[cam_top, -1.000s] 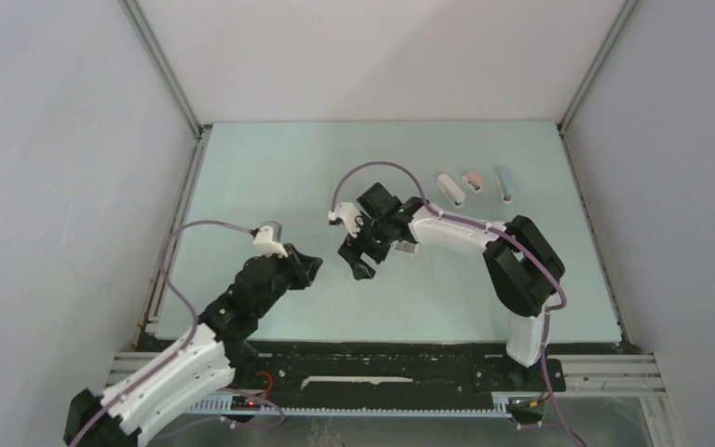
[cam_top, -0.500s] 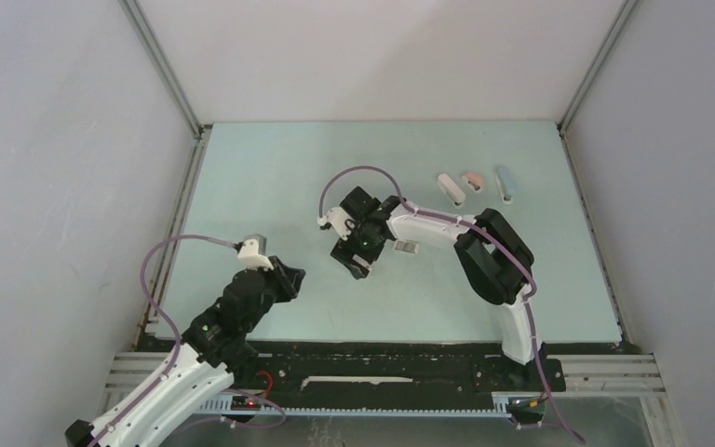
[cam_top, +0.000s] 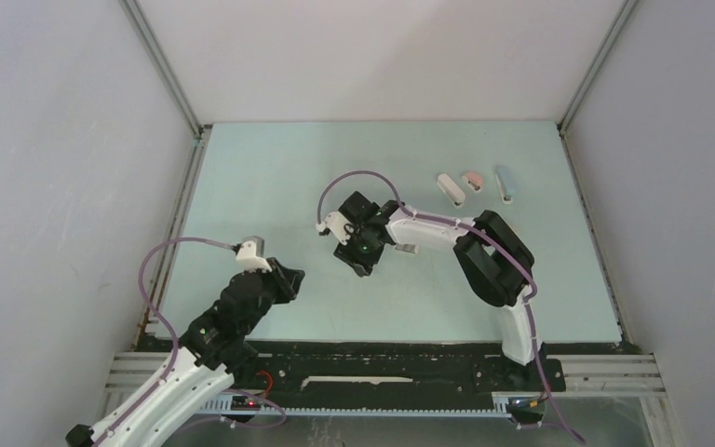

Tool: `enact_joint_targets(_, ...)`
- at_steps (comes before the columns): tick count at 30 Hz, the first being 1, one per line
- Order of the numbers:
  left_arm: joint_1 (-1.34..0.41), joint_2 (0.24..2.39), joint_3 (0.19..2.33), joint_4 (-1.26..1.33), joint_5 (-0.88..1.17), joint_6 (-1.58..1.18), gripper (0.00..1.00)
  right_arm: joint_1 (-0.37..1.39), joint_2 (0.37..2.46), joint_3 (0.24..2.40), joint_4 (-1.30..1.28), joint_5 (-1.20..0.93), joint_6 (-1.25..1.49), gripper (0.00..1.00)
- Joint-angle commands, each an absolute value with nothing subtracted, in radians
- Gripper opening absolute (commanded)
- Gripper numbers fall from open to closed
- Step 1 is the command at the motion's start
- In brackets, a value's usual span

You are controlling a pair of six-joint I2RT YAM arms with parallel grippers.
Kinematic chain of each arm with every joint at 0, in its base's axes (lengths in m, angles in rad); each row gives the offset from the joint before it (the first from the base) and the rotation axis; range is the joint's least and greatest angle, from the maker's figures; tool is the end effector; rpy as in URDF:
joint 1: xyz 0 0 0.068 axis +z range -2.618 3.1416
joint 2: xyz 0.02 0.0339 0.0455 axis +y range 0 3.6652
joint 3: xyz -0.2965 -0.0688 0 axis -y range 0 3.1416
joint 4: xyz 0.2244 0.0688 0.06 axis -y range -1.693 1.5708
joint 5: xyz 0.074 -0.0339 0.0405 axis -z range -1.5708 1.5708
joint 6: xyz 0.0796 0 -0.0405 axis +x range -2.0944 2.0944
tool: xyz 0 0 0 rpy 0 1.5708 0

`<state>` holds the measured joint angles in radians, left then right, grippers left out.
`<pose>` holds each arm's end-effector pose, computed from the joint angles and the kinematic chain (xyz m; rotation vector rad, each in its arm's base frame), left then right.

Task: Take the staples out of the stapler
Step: Adjust the shell at the center of the board.

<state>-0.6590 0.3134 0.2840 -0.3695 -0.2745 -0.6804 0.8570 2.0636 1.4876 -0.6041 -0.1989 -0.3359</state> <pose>0.0945 -0.0459 0.1998 -0.2043 1.9938 -0.6062 0.2756 0.3422 0.1622 -1.6107 2.2744 0.4107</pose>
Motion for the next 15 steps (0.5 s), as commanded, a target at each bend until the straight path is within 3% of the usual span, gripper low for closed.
enact_joint_targets(1,-0.657,0.297,0.258,-0.374,-0.255,-0.678,0.26,0.855,2.022,1.421,-0.627,-0.2,-0.374,0.56)
enact_joint_targets(11,-0.658,0.302,0.263,-0.356,-0.233,-0.667,0.26,0.814,1.888,1.278,-0.628,-0.273,-0.453,0.44)
enact_joint_targets(15,-0.657,0.306,0.266,-0.347,-0.227,-0.657,0.26,0.786,1.862,1.252,-0.628,-0.313,-0.461,0.46)
